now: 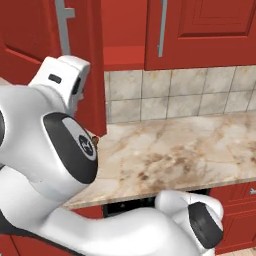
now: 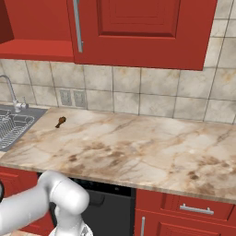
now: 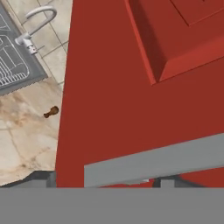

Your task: Close all open cabinet doors.

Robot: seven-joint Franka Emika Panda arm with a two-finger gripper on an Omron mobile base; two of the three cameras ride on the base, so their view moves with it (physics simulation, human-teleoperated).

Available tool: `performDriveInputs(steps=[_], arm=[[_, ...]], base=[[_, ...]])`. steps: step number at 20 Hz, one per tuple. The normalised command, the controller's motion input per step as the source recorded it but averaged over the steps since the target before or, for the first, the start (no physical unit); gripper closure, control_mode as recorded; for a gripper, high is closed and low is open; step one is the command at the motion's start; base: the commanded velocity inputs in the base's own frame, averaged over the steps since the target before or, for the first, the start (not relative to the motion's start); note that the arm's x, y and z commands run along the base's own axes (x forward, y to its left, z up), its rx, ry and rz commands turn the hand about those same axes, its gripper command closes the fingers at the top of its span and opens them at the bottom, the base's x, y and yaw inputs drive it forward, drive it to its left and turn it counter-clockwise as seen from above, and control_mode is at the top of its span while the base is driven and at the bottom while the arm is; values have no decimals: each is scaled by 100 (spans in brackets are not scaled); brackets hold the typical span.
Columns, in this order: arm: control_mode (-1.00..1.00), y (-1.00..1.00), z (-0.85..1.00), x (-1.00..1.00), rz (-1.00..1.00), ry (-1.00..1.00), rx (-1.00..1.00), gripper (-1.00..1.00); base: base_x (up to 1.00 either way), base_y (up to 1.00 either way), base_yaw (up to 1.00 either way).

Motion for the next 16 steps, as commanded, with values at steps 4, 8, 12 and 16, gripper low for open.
performDriveInputs(steps=[4,8,12,16], arm=[[-100,-55,0,42,0,0,5,-100],[-100,-58,0,40,2,0,5,-100],[-100,-59,0,37,3,0,4,-100],[-100,-57,0,42,2,0,3,-100]], base=[[0,0,0],[0,0,0],[0,0,0],[0,0,0]])
